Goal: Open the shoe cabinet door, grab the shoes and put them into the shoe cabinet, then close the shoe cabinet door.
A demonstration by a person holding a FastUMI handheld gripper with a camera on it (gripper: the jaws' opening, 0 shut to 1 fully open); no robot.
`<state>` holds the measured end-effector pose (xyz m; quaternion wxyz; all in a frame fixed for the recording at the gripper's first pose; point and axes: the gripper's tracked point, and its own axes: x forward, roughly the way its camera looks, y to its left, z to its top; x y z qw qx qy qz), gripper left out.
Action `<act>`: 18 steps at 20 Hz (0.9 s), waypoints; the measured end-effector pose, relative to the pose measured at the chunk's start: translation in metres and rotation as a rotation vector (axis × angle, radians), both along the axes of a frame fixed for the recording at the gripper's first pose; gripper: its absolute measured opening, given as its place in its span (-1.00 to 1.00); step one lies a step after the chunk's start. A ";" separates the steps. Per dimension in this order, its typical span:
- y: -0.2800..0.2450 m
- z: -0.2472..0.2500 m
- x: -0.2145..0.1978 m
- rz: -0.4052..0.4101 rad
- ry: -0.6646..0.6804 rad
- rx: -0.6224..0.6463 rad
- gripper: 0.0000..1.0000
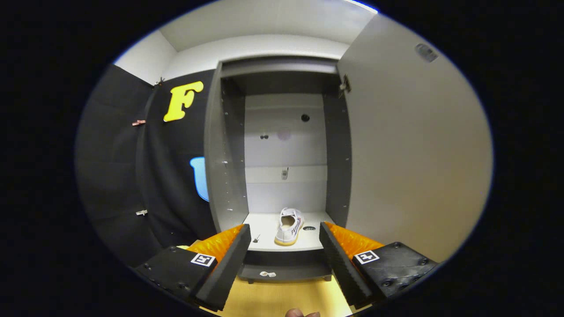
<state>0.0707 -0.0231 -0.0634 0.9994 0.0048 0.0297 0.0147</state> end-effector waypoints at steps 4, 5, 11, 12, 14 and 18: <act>-0.044 0.022 -0.080 -0.068 -0.047 -0.056 0.95; -0.057 0.028 -0.094 -0.092 -0.057 -0.056 0.95; -0.167 0.064 -0.171 -0.312 -0.125 -0.081 0.94; -0.189 0.067 -0.181 -0.357 -0.130 -0.106 0.94; -0.227 0.071 -0.194 -0.431 -0.128 -0.125 0.94; -0.286 0.056 -0.179 -0.510 -0.073 -0.081 0.94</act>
